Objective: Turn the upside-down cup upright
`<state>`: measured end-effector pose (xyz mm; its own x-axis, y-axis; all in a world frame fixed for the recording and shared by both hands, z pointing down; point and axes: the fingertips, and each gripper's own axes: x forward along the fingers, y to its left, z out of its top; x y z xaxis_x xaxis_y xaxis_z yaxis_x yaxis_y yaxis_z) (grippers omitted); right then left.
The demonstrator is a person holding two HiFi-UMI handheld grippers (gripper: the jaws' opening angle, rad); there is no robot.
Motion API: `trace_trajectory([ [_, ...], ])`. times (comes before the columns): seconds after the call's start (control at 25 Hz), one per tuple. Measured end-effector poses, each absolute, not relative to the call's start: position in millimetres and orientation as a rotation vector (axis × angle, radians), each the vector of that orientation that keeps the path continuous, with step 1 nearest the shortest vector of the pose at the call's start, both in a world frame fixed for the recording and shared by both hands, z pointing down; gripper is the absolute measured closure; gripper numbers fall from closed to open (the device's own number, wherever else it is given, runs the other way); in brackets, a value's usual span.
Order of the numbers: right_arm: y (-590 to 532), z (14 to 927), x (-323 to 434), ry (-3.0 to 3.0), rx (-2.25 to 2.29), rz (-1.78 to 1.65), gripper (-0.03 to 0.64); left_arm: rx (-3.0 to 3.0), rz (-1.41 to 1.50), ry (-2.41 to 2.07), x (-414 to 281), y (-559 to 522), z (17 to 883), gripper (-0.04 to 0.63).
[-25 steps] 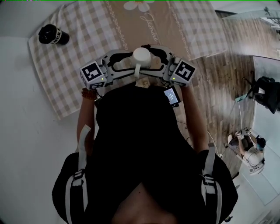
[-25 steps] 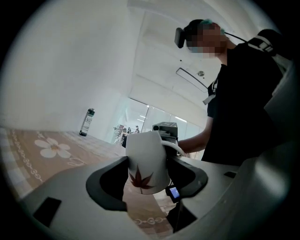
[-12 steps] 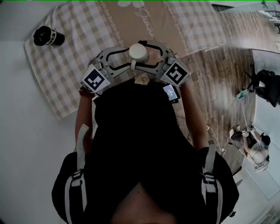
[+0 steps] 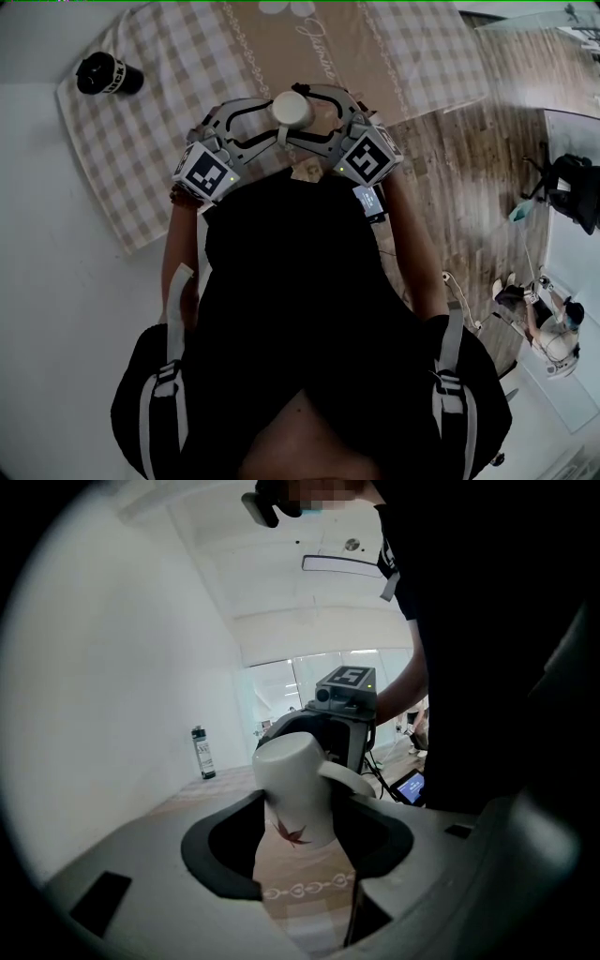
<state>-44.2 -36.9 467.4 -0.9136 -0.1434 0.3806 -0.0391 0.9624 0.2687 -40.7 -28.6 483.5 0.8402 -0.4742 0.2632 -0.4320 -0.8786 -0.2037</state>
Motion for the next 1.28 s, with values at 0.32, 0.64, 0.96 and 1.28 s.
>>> trace_trajectory([
  [0.32,-40,481,-56,-2.675,0.110,-0.397,0.259,-2.803,-0.602,0.749,-50,-30,503,0.353],
  [0.64,-48,512,-67,-2.617,0.071,-0.402,0.259,-2.754,-0.780,0.814,-61,-39,533,0.353],
  [0.96,-55,532,-80,-2.612,0.021,-0.354,0.258,-2.749,-0.883,0.871,-74,-45,552,0.353],
  [1.28,-58,544,-82,-2.599,-0.008,-0.330,0.256,-2.732,-0.954,0.881,-75,-48,563,0.351],
])
